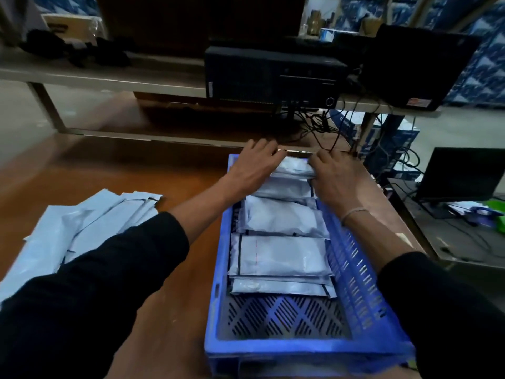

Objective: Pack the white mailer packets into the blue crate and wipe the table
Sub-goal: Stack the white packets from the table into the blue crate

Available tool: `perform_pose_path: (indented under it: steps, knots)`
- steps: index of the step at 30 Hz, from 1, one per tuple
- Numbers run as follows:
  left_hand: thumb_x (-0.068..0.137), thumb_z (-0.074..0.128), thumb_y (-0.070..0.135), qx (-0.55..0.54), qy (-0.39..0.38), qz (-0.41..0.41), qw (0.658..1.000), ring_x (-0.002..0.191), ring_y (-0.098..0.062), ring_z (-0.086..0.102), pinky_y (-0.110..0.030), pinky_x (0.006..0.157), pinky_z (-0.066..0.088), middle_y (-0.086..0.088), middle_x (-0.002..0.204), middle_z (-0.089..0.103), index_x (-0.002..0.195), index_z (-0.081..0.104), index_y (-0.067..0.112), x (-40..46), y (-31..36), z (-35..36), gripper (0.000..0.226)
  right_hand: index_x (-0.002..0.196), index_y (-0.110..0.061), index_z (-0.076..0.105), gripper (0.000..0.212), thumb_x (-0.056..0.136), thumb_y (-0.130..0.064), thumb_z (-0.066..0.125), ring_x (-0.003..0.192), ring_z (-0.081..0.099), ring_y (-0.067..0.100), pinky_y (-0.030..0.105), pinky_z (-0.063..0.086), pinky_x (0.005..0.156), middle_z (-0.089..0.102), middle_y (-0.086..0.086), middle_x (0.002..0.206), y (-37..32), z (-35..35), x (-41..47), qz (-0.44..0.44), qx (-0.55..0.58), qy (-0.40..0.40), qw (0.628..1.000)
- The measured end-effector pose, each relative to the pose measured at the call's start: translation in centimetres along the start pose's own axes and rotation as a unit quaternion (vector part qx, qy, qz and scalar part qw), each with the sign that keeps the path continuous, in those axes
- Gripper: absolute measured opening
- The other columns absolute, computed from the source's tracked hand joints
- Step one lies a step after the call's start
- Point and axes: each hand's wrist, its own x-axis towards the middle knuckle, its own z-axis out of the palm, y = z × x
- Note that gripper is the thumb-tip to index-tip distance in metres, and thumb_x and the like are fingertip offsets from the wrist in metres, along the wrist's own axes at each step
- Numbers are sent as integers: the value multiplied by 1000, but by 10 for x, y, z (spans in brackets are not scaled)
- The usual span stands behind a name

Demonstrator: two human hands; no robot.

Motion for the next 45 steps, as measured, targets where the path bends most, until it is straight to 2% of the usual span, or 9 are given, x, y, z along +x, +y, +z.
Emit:
perform_pose_path:
  steps: [6,9,14,20,25,29,33,39,45]
  knots:
    - [92,67,27,-127,-154,-70,977,138,-36,41,-50,98,42,-12,153,37,149,42,25,-20,-7,50,62,124,-11,58,57,68,-3,69,80,58,39,43,46,63,56,19,111,-11,43,-12,4,51,-150,987]
    - [97,66,35,-215,-191,-84,954,151,-34,25,-49,112,40,-16,163,24,153,39,27,-21,-16,57,63,141,-14,47,76,71,-26,74,100,58,40,42,52,81,42,16,135,-2,51,-9,16,144,-212,967]
    - [99,63,20,-229,-215,-100,944,141,-35,39,-46,99,48,-18,157,30,149,42,28,-14,-19,62,55,149,-19,43,71,90,-52,63,131,46,35,40,38,110,39,16,149,2,55,0,77,236,-259,933]
    - [96,66,12,-264,-194,-109,938,113,-32,60,-50,90,53,-14,138,47,140,49,28,-7,-22,62,50,138,-18,49,52,90,-31,66,112,55,39,40,41,96,60,20,119,1,52,9,78,252,-263,928]
    - [98,64,12,-315,-149,-141,927,109,-28,62,-43,95,51,-10,137,51,133,58,22,-8,-24,62,37,131,-27,59,44,87,-24,68,111,58,32,42,41,104,57,14,125,-3,46,8,122,296,-208,924]
    - [99,63,9,-315,-145,-145,927,102,-28,63,-45,92,53,-11,137,49,132,60,18,-9,-19,59,35,120,-23,64,40,82,-9,68,93,62,28,27,46,81,60,17,119,-4,46,6,185,367,-214,886]
    - [98,61,10,-310,-120,-149,931,107,-32,63,-46,93,53,-11,138,49,133,60,18,-9,-18,46,36,101,-29,68,36,68,-16,61,87,65,25,34,53,79,66,16,106,0,36,10,200,363,-144,898]
    - [94,67,20,-276,-32,-128,952,104,-28,64,-36,84,51,-7,130,59,128,63,20,-25,-15,4,34,97,-14,68,29,71,-19,82,94,56,22,27,36,73,63,8,100,6,-20,8,163,343,-89,921]
    - [90,73,27,-254,-26,-90,963,103,-29,65,-40,77,55,-4,126,60,121,64,21,-64,12,-23,33,85,-11,68,29,70,-28,87,75,51,11,8,33,61,53,-12,77,12,-67,-24,95,317,-159,930]
